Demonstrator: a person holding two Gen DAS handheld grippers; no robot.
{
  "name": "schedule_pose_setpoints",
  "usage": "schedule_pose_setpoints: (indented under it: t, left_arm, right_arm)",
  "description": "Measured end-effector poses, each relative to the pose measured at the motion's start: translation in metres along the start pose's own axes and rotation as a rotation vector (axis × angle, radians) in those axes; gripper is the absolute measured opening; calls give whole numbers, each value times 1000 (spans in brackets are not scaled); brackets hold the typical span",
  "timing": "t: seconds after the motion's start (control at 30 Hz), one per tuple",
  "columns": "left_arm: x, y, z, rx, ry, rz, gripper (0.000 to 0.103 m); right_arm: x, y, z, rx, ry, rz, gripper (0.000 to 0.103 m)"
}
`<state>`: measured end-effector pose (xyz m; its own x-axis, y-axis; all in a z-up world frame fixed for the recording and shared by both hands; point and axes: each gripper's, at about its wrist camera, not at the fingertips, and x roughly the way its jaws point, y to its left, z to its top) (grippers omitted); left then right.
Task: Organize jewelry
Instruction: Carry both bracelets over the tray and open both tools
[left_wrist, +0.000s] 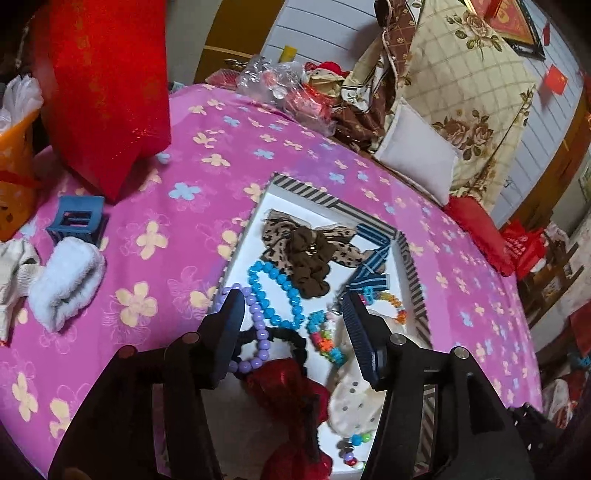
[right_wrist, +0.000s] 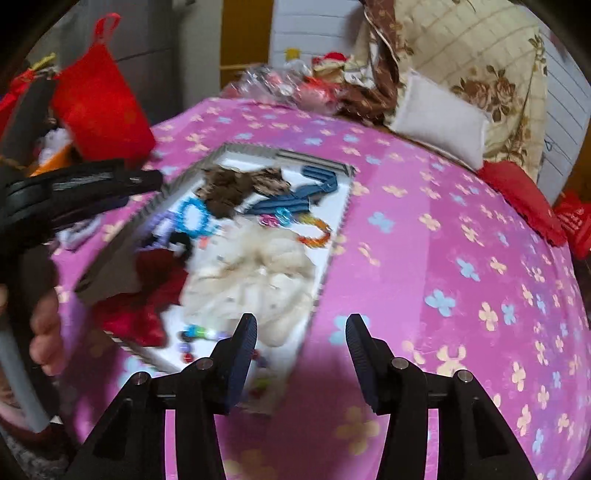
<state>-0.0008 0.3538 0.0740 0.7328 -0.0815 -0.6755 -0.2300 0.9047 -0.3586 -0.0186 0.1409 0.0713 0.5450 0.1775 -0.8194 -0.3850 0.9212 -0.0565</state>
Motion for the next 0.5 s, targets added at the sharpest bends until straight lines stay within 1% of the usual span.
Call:
schedule_pose_setpoints:
  t: [0.07,0.13,0.17,0.2,0.23,0.27,0.3,0.4,0.5]
  left_arm:
    - [3,1,-1,0,8,6,55]
    - [6,2,-3,2,17,16,55]
    - [7,1,-3,3,19,21,55]
    - [8,1,-4,7,21,28,55]
    - [9,0,-4,11,21,33,55]
    - [9,-1,-5,20,21,41,55]
    - [9,-3,-6,31,17,51,55]
    - [8,-8,-8,59,6,82,55]
    - [10,-10,-9,73,7,93,55]
  right_arm:
    - [9,-6,-2,28,32,41,46]
    - [16,-7,-5,38,59,63,41]
    - [20,-7,-8,45,78,83,35]
    - [23,-6,-11,43,98,88,31]
    - [25,-5,-14,41,115,83,24]
    - [27,-5,-18,44,133,81,20]
    - [27,-6,-21,60,144,98,20]
    - [23,-8,-27,80,144,100,20]
    - [20,-8,-33,91,152,109,20]
